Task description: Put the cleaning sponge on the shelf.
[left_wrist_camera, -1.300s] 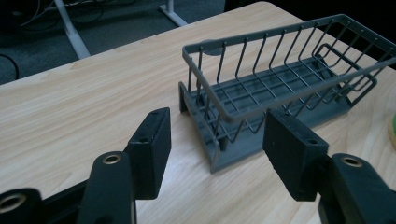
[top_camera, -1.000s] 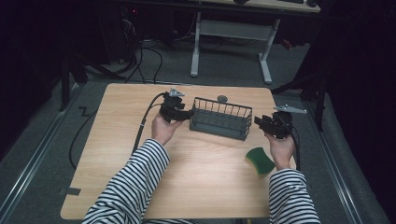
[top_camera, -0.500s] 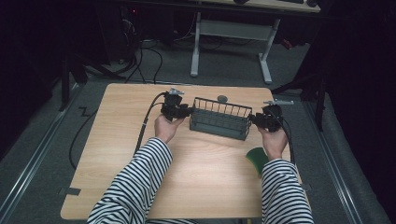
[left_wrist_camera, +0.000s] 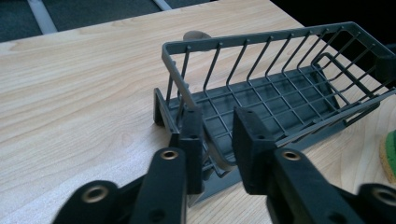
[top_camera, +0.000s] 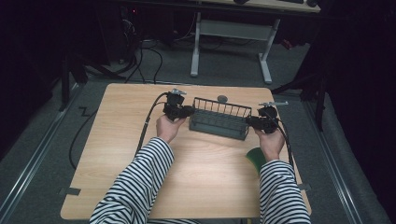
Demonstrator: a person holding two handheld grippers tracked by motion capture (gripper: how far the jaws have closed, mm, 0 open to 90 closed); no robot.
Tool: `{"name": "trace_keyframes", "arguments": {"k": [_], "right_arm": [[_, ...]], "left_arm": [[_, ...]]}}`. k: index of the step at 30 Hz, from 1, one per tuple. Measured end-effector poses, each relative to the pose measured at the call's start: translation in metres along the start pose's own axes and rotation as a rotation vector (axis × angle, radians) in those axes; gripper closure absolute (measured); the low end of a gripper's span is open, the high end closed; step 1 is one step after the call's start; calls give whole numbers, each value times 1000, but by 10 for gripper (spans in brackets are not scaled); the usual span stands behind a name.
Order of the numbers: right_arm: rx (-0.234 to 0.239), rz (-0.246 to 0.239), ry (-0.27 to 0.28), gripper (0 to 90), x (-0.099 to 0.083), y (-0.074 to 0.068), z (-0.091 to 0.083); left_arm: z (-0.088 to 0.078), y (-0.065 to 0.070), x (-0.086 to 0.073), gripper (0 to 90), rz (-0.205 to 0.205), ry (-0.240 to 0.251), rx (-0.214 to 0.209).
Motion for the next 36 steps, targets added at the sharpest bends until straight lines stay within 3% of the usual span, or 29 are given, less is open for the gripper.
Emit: {"name": "trace_keyframes", "arguments": {"k": [16,20,25,30,36], "right_arm": [[-10,-65,-38,654,-11,-20,-7],[34,-72,-18,644,-17,-26,-9],[35,-92,-26,640,-23,-36,-12],[79,-83,-21,629,-33,-46,-17],[62,-112,-51,628,-40,-59,-22]], "left_arm": [[-17,-3,-16,807,12,-18,-8],[-25,-2,-24,807,23,-21,-8],[-34,0,-35,808,37,-28,2],[-44,1,-46,808,54,-25,6],[-55,3,-60,810,50,-15,7]]}}
Point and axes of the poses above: each handheld gripper's, and its own axes: z roughly forward along the jaws, x roughly out of its top, y roughly to its right, the point moved 5 cm from there along z, roughly forward along the jaws, and after that the axes turned 11 degrees about -y, right-handed, at the moved point
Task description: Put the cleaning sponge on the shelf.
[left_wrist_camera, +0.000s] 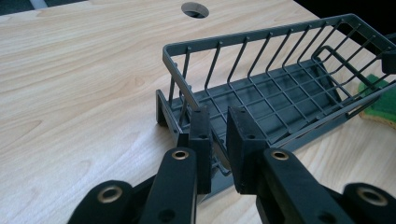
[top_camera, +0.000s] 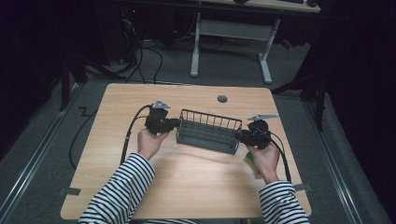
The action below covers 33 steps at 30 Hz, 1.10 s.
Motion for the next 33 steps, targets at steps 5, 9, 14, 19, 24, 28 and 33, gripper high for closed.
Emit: {"name": "trace_keyframes", "arguments": {"k": [5,9,14,19,24,28,33], "right_arm": [[19,-2,14,621,-6,-6,-2],[44,4,26,616,-11,-10,-4],[28,-4,25,558,-12,-12,-4],[-4,28,31,394,-11,-10,-3],[-17,42,91,333,-13,-6,-15],[-30,48,150,344,-20,-3,-26],[-29,55,177,358,-32,5,-34]], "left_arm": [[-6,1,-8,810,-8,4,-13],[-11,3,-13,817,-8,6,-16],[-13,7,-15,800,11,13,26],[-18,7,-20,534,-5,84,56],[-29,4,-25,428,-16,118,54],[-40,2,-34,417,-15,131,61],[-48,-2,-50,407,-14,131,80]]}}
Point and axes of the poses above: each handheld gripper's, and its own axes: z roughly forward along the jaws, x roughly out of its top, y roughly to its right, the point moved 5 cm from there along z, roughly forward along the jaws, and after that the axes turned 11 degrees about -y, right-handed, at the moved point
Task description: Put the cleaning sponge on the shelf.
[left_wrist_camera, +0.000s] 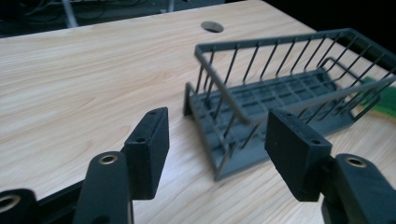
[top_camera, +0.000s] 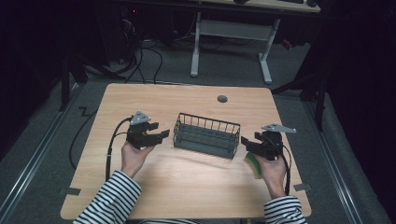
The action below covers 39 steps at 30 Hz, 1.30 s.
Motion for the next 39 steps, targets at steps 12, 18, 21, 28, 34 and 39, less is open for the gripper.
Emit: {"name": "trace_keyframes", "arguments": {"k": [12,18,21,28,34,39], "right_arm": [[-34,-31,-31,319,-34,19,-9],[-61,-37,-80,274,-50,27,-6],[-73,-48,-104,257,-55,32,-2],[-76,-74,-162,223,-65,42,8],[-83,-106,-230,212,-71,48,19],[-86,-149,-299,210,-65,46,24]], "left_arm": [[5,-13,-64,381,-33,-107,53],[12,-19,-92,356,-59,-168,60],[13,-22,-98,340,-72,-173,74],[19,-27,-105,327,-49,-187,150],[23,-26,-106,312,-12,-173,213],[23,-26,-107,309,-14,-174,216]]}}
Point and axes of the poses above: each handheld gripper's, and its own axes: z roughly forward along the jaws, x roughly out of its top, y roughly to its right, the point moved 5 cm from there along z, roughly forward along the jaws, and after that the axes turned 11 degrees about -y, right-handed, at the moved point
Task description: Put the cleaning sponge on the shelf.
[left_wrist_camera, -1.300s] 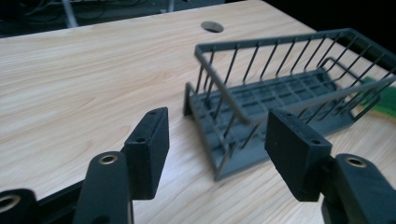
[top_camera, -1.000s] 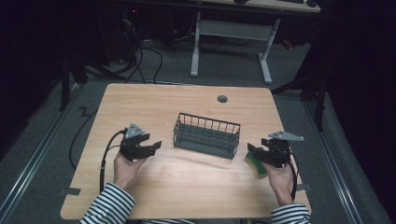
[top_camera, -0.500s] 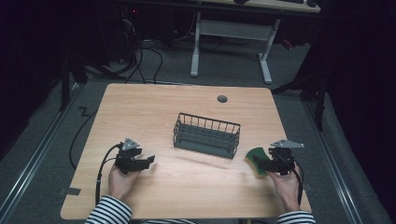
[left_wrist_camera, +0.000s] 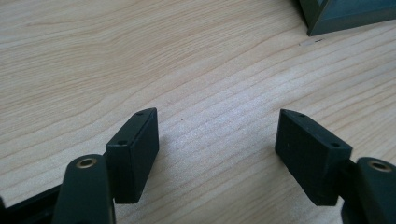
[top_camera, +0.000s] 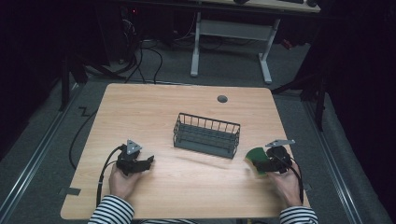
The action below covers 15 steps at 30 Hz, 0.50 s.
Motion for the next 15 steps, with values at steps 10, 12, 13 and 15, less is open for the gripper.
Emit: {"name": "trace_keyframes", "arguments": {"k": [10,12,13,15], "right_arm": [[-17,-53,-161,219,11,0,11],[-28,-62,-181,231,13,1,13],[-21,-59,-198,254,14,1,14],[-19,-63,-217,265,14,2,15]], "left_arm": [[0,0,0,305,-3,0,1],[0,0,0,304,-2,-1,1],[0,0,0,304,-3,0,2],[0,0,0,304,-3,0,0]]}}
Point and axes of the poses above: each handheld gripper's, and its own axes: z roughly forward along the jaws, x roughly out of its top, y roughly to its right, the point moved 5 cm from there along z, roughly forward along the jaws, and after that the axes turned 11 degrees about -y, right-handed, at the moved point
